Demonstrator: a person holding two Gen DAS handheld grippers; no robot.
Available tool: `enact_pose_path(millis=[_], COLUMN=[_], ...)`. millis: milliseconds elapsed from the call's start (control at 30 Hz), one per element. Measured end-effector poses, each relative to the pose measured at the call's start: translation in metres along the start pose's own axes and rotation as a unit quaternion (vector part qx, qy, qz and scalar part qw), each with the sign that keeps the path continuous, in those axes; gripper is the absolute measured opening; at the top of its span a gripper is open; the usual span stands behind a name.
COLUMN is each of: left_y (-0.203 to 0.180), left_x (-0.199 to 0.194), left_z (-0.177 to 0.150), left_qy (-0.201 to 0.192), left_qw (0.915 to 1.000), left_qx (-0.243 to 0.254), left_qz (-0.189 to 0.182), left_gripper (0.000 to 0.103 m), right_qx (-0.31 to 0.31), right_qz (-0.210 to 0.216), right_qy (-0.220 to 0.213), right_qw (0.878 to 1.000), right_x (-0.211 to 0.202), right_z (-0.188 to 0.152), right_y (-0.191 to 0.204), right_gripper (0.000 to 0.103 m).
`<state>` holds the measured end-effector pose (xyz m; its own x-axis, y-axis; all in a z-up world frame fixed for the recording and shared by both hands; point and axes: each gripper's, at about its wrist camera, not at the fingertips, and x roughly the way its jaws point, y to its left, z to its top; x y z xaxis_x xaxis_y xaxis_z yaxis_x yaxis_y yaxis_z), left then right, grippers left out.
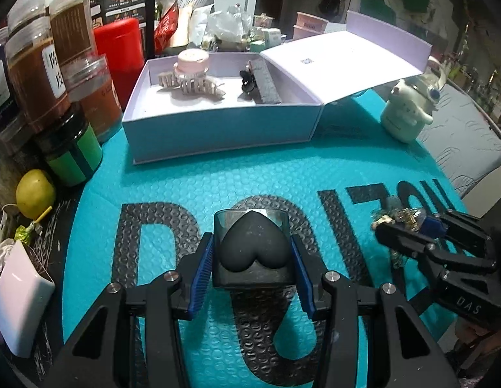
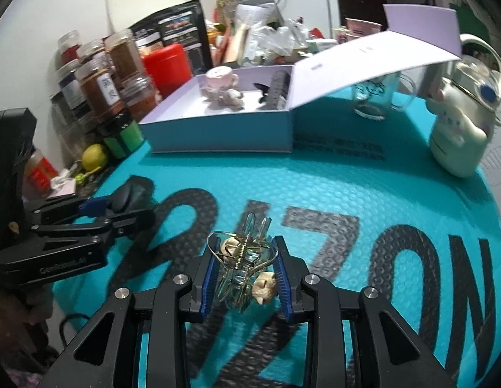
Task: Organize rigid objects
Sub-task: 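Lift the heart case and gold clip and carry both into the white box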
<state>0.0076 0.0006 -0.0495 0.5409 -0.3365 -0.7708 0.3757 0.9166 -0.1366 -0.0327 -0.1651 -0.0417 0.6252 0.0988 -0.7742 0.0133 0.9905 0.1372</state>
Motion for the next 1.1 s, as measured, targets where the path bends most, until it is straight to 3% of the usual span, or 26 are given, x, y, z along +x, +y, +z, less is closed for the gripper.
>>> enact_pose_path(millis=[100, 400, 1100], left_y=[0.000, -0.008, -0.006], left_x=[-0.005, -0.019, -0.042], left_z=[0.003, 0.027, 0.087], left_qy=[-0.004, -0.036, -0.093], left_qw=[1.0000, 0.9992, 0.9946], left_qx=[0.003, 0.010, 0.020], left_qz=[0.001, 0.011, 0.039], left_gripper=[0.045, 0.045, 0.045], right_qx=[-0.002, -0.032, -0.056], right_qz=[0.021, 0.031, 0.054], right_qy=[0.006, -0.008, -0.051], right_qw=[1.000, 0.999, 0.996], right_x=[0.002, -0.005, -0.026], right_z=[0.004, 0.017, 0.084], right_y=[0.006, 0.020, 0.018], right_gripper=[0.031, 0.031, 0.031])
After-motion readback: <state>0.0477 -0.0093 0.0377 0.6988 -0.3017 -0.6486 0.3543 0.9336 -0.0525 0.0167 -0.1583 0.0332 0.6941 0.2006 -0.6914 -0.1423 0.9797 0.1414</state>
